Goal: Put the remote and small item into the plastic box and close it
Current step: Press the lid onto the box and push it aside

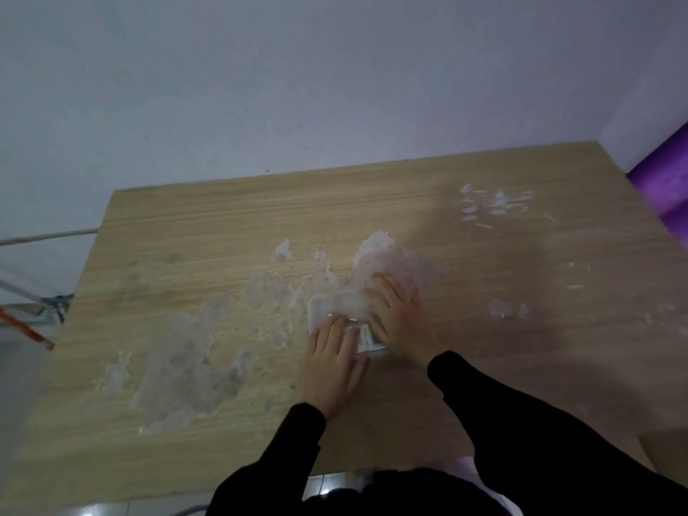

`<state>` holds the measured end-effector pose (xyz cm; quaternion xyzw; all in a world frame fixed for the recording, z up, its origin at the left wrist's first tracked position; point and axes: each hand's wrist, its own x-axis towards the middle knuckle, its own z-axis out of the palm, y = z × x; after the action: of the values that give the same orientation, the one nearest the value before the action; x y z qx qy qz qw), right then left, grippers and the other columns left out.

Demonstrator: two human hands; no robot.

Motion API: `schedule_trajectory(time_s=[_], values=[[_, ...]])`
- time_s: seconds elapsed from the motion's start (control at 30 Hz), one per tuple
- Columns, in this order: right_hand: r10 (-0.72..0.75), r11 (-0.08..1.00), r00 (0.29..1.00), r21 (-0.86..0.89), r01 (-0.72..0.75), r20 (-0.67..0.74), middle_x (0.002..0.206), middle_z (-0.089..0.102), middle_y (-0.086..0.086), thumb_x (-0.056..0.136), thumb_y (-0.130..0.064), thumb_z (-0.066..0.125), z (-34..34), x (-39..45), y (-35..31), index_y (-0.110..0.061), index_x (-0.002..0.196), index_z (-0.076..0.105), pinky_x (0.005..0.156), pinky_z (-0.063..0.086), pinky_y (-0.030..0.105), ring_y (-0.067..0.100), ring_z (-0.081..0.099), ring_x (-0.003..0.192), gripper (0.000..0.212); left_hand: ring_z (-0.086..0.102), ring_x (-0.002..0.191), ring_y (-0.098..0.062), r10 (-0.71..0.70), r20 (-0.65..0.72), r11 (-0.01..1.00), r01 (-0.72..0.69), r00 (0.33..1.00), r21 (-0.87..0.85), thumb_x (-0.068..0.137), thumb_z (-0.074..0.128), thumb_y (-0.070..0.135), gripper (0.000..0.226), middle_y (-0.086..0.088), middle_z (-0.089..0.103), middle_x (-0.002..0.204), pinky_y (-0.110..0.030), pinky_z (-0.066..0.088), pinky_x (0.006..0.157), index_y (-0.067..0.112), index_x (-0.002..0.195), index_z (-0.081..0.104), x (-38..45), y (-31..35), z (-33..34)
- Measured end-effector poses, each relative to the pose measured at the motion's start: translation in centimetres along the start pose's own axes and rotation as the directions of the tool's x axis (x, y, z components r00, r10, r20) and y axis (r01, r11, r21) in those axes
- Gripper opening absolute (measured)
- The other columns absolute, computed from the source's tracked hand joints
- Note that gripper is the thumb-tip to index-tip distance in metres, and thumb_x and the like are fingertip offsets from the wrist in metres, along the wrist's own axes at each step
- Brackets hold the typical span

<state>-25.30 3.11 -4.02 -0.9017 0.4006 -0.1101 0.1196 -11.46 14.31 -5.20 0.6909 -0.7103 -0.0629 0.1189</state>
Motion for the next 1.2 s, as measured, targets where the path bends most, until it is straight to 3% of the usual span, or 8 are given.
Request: schedule_trajectory(time_s=[0.2,0.4,0.53,0.73,0.83,0.97,1.07,1.2], values=[[-0.246,0.967,0.967,0.048,0.249,-0.071,0.115,0.066,0.02,0.082,-0.015,0.069,0.5,-4.5,1.0,-0.003,0.11,0.065,0.089,0.053,0.042,0.033,0.064,0.105,0.031,0.061,0.111,-0.035,0.042,0.007,0.999,-0.042,0.999,0.013,0.085,0.048,0.025,0.036,-0.019,0.064,0.119,-0.042,0.052,0.092,0.009,0.116,0.057,-0.2,0.1,0.6],[-0.148,0.989,0.982,-0.022,0.147,-0.118,0.11,0.071,0.013,0.075,-0.019,0.078,-1.2,-3.8,5.8,-0.007,0.105,0.069,0.082,0.056,0.037,0.026,0.068,0.1,0.034,0.058,0.117,-0.038,0.098,0.06,0.994,-0.095,0.993,-0.045,0.075,0.07,0.006,0.042,-0.022,0.062,0.124,-0.05,0.051,0.095,0.003,0.116,0.06,5.6,3.1,0.7],[-0.081,0.99,0.992,-0.123,0.069,-0.097,0.11,0.071,0.013,0.081,-0.016,0.052,-3.4,-3.6,11.0,-0.01,0.102,0.07,0.082,0.057,0.04,0.026,0.068,0.101,0.028,0.048,0.127,-0.042,0.191,0.079,0.976,-0.182,0.978,-0.118,0.085,0.063,0.005,0.038,-0.025,0.055,0.133,-0.054,0.045,0.101,-0.003,0.122,0.056,10.8,6.8,1.4],[0.034,0.99,0.999,-0.139,-0.032,0.008,0.122,0.063,0.015,0.082,-0.019,0.042,-7.3,-2.2,20.0,-0.012,0.107,0.064,0.095,0.049,0.046,0.031,0.06,0.114,0.034,0.064,0.103,-0.038,0.23,0.156,0.973,-0.228,0.961,-0.034,0.068,0.074,0.011,0.05,-0.021,0.066,0.113,-0.042,0.054,0.083,0.009,0.116,0.062,19.0,12.8,2.6],[0.109,0.983,0.994,-0.149,-0.112,-0.028,0.118,0.066,0.017,0.081,-0.012,0.054,-8.8,-1.2,24.8,-0.009,0.105,0.066,0.092,0.051,0.049,0.033,0.062,0.111,0.027,0.062,0.101,-0.037,0.221,0.187,0.975,-0.222,0.957,-0.018,0.07,0.066,0.014,0.051,-0.018,0.065,0.112,-0.04,0.052,0.08,0.011,0.12,0.059,23.5,15.8,3.3],[0.206,0.976,0.978,-0.068,-0.207,-0.024,0.129,0.057,0.021,0.087,-0.007,0.056,-9.8,0.4,31.4,-0.003,0.115,0.06,0.102,0.042,0.049,0.036,0.051,0.123,0.028,0.046,0.128,-0.033,0.232,0.217,0.972,-0.222,0.948,-0.071,0.074,0.055,0.009,0.06,-0.018,0.051,0.137,-0.042,0.042,0.103,0.011,0.133,0.046,29.1,19.2,5.2],[0.26,0.959,0.961,-0.087,-0.268,-0.096,0.11,0.065,0.025,0.079,-0.006,0.061,-10.9,1.6,35.5,-0.001,0.104,0.066,0.086,0.054,0.046,0.042,0.062,0.1,0.026,0.018,0.146,-0.024,0.249,0.253,0.968,-0.23,0.935,-0.101,0.079,0.046,0.008,0.071,-0.011,0.024,0.157,-0.039,0.019,0.12,0.012,0.146,0.023,32.4,21.4,6.6],[0.326,0.922,0.935,-0.172,-0.347,-0.138,0.097,0.07,0.018,0.077,-0.017,0.049,-12.4,2.9,40.7,-0.007,0.094,0.069,0.073,0.055,0.042,0.038,0.065,0.086,0.027,0.011,0.147,-0.022,0.257,0.235,0.964,-0.233,0.937,-0.128,0.083,0.046,0.008,0.071,-0.01,0.015,0.159,-0.037,0.014,0.122,0.008,0.147,0.014,37.6,24.5,8.0]])
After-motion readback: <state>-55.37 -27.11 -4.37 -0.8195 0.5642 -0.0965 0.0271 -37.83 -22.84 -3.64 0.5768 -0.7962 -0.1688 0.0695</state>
